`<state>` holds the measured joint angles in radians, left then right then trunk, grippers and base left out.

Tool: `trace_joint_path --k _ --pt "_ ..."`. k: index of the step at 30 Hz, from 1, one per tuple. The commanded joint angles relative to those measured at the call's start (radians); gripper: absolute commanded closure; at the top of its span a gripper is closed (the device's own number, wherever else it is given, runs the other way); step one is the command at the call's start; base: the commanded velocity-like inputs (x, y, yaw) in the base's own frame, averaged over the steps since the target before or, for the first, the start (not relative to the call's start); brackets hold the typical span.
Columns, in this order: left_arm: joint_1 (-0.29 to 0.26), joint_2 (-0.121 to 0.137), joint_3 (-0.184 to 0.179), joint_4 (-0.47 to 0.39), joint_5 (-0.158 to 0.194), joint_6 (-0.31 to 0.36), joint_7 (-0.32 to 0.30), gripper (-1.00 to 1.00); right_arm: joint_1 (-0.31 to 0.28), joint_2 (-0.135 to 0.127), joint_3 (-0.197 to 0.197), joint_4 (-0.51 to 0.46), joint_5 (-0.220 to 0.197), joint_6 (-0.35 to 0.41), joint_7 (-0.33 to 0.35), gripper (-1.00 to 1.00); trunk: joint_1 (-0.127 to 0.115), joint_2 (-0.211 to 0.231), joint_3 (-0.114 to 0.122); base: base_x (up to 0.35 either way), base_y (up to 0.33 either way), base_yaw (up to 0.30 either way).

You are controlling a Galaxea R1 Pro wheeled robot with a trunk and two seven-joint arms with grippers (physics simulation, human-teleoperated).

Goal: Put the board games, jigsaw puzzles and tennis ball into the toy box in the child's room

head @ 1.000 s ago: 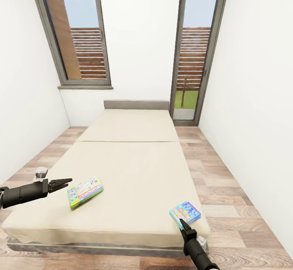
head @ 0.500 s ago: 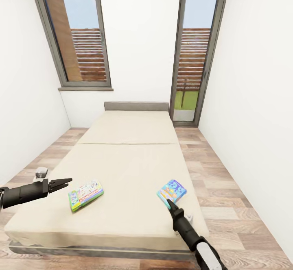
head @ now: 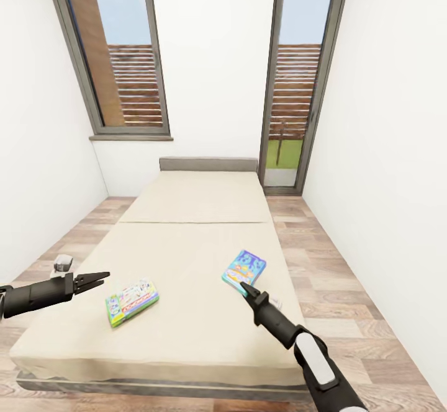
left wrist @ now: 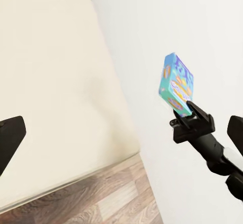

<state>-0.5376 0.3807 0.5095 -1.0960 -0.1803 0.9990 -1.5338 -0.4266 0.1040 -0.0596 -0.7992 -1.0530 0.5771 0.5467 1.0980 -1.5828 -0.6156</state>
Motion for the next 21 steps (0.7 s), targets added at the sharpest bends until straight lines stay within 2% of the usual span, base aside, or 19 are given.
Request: trace_joint_path --k 1,6,9,11,21 --pt "-0.001 0.000 0.001 -0.001 -0.010 0.010 -0.009 -1.00 0.000 0.001 0.002 -0.012 0.000 0.022 0.001 1.00 -0.004 0.007 0.002 0.000 0.000 0.000" --pt "-0.001 -0.001 0.001 0.002 -0.009 0.011 -0.008 -1.00 0.009 -0.002 0.012 -0.033 0.000 0.046 0.023 1.00 -0.023 0.042 0.018 0.000 0.000 0.000" --pt "-0.001 -0.002 0.001 0.003 -0.009 0.013 -0.008 -1.00 0.011 -0.002 0.012 -0.038 0.001 0.041 0.068 1.00 -0.035 0.063 0.027 0.000 0.000 0.000" --pt "-0.001 -0.012 -0.001 0.004 -0.011 0.012 -0.008 -1.00 0.012 -0.003 0.013 -0.040 0.002 0.026 0.102 1.00 -0.042 0.077 0.034 0.000 0.000 0.000" --pt "-0.001 -0.020 0.000 0.004 -0.010 0.010 -0.008 -1.00 0.012 0.000 0.015 -0.039 0.003 0.017 0.101 1.00 -0.081 0.147 0.065 0.000 0.000 0.000"
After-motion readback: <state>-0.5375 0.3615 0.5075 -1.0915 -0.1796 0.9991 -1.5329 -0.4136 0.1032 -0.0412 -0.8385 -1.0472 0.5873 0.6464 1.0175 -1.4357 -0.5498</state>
